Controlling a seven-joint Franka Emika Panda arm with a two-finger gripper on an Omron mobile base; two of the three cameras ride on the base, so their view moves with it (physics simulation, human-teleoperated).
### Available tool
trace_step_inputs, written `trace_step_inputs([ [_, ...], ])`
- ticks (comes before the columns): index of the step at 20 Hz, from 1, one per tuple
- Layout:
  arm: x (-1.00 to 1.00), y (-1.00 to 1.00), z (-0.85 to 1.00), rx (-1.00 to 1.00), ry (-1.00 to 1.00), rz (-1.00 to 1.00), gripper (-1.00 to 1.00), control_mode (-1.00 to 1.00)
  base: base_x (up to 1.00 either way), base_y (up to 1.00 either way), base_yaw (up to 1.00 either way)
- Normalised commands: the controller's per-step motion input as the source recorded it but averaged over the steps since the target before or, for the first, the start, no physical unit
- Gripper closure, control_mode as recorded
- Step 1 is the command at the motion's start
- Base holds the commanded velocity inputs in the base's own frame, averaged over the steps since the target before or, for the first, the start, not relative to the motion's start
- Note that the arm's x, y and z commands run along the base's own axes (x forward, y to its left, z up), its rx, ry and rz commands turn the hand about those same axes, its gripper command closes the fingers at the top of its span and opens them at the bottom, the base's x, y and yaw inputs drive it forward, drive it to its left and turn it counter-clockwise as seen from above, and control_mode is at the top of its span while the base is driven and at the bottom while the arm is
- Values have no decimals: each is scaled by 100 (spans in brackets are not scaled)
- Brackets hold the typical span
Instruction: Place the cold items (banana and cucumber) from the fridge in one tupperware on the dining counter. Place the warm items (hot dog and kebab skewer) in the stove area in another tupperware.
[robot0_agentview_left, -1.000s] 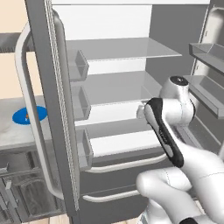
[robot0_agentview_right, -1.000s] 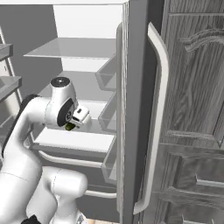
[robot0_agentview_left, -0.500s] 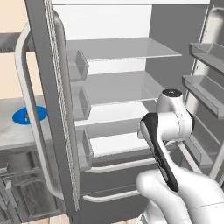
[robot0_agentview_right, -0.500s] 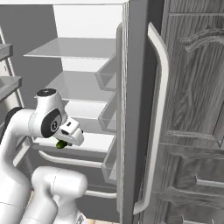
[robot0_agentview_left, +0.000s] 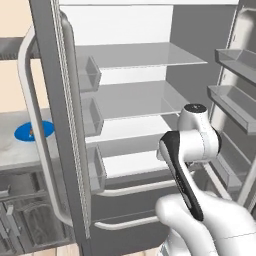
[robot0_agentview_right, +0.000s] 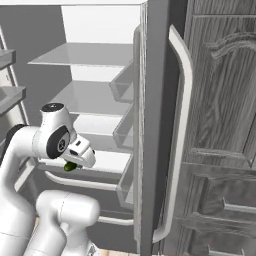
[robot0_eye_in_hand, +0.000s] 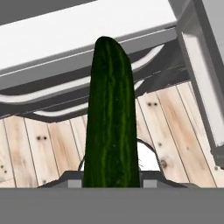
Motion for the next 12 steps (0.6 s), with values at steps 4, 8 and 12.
trace_step_inputs([
  [4,0,0,0,0,0,0,100,100,-93,18,0],
  [8,0,0,0,0,0,0,100,100,-100,29,0],
  [12,0,0,0,0,0,0,100,100,-100,25,17],
])
